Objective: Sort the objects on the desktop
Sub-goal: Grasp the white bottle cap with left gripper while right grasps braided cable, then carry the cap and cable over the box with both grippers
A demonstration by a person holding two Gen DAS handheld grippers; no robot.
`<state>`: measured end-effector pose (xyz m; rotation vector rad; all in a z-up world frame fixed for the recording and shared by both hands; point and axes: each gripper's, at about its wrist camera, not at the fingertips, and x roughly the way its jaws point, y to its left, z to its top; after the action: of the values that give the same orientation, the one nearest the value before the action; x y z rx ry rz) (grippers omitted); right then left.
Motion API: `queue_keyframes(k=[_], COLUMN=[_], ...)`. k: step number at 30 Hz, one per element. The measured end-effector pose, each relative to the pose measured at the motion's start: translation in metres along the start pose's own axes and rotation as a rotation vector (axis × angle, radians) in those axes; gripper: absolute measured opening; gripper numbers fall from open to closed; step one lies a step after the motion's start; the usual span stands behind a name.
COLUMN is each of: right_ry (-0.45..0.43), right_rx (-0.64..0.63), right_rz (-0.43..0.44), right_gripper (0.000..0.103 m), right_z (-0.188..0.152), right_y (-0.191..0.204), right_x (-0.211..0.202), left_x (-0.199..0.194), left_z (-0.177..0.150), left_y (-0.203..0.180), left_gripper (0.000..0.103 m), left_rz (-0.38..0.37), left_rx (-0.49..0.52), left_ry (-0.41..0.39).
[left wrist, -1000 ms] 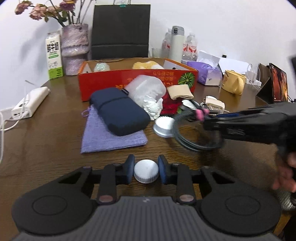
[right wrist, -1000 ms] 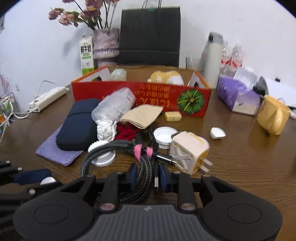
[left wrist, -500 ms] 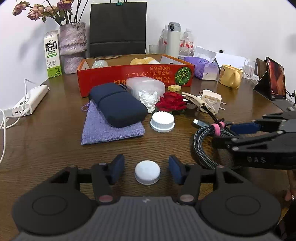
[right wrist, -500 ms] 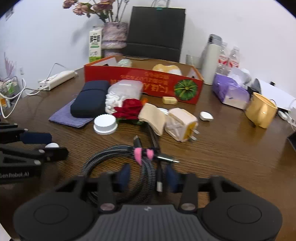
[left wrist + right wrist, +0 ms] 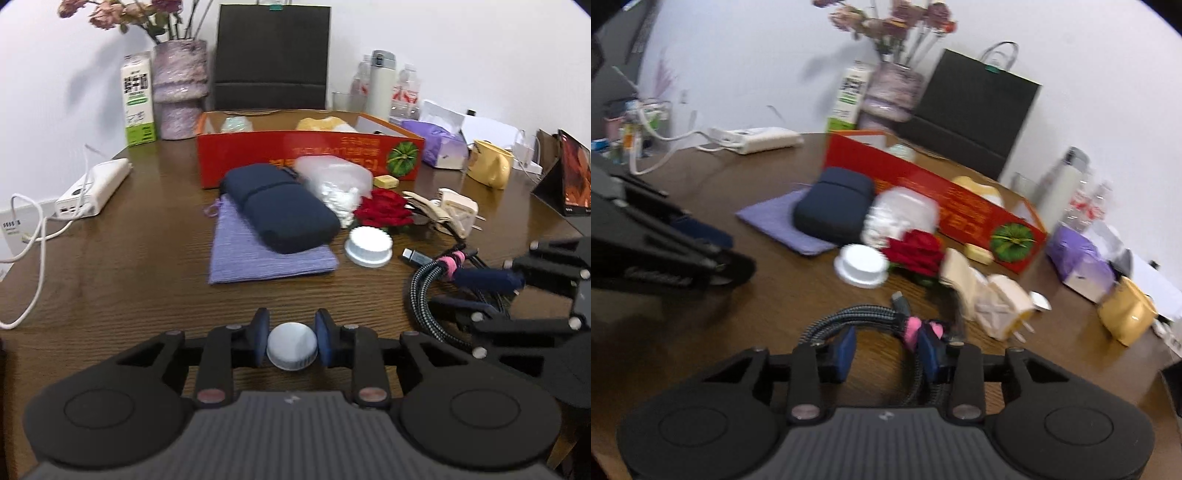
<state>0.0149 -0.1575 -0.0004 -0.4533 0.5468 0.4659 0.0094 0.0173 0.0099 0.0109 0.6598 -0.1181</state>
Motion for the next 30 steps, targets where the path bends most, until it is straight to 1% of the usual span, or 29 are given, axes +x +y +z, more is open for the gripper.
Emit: queue_keyframes(k=[2, 4, 5, 7, 8, 13, 15, 17, 18, 19, 20, 21, 22, 23, 25, 27, 30], right_ry=[0.004, 0.013, 0.015, 0.039, 0.035, 0.017, 0.025, 0.070, 0.078, 0.057, 0.044, 0.029, 0.018, 0.012, 0.009, 0.006, -0.047], right_rx=[0.018, 0.073, 0.107, 0.146, 0.162, 0.166, 0.194, 0.241, 0.268, 0.296, 0.323, 0.344, 0.337, 0.313, 0.326, 0.299, 0.269], right_rz=[0.039, 0.059, 0.055, 0.062, 0.066, 0.040, 0.029, 0.006, 0.008, 0.027, 0.050, 0.067, 0.069, 0.066, 0.091, 0.074, 0.040], right_gripper=[0.023, 0.024, 0.024, 0.024, 0.024, 0.024, 0.026, 0.026, 0.026, 0.026, 0.028, 0.030, 0.030, 0.028, 0.015, 0.013, 0.012], right_z=[0.003, 0.005, 0.005, 0.004, 0.003, 0.006, 0.006, 0.002, -0.001, -0.003, -0.003, -0.002, -0.001, 0.001, 0.004, 0.004, 0.001], right_y=[0.002, -0.005, -0.010, -0.019, -0.022, -0.031, -0.040, -0.048, -0.051, -0.054, -0.056, -0.057, -0.056, -0.053, -0.052, -0.044, -0.028], right_x=[-0.001, 0.001, 0.001, 0.006, 0.006, -0.003, -0.006, 0.006, 0.012, 0.015, 0.019, 0.023, 0.026, 0.029, 0.030, 0.026, 0.006], left_x=[-0.001, -0.001, -0.001, 0.000, 0.001, 0.004, 0.005, 0.007, 0.007, 0.007, 0.007, 0.007, 0.007, 0.007, 0.004, -0.003, -0.013], left_z=[-0.001, -0.002, -0.003, -0.003, -0.002, -0.001, 0.000, 0.000, 0.001, 0.000, 0.000, 0.000, 0.000, -0.001, -0.001, -0.002, 0.003], left_y=[0.002, 0.001, 0.000, 0.000, 0.000, -0.001, -0.003, -0.005, -0.008, -0.010, -0.010, -0.010, -0.010, -0.011, -0.013, -0.013, -0.012], left_gripper=[0.029, 0.030, 0.031, 0.031, 0.031, 0.031, 0.034, 0.048, 0.046, 0.031, 0.007, 0.001, 0.001, 0.001, 0.001, 0.001, 0.001], left_rz=[-0.007, -0.003, -0.001, 0.000, -0.002, 0.002, 0.001, -0.019, -0.017, -0.006, -0.019, -0.044, -0.047, -0.043, -0.043, -0.042, -0.036], left_rx=[0.002, 0.012, 0.015, 0.013, 0.010, 0.011, 0.018, 0.035, 0.047, 0.059, 0.062, 0.051, 0.041, 0.039, 0.035, 0.025, 0.017], left_ry=[0.000, -0.005, -0.008, -0.013, -0.012, -0.009, -0.009, -0.003, -0.002, -0.005, -0.010, -0.006, -0.004, -0.003, -0.004, -0.023, -0.061])
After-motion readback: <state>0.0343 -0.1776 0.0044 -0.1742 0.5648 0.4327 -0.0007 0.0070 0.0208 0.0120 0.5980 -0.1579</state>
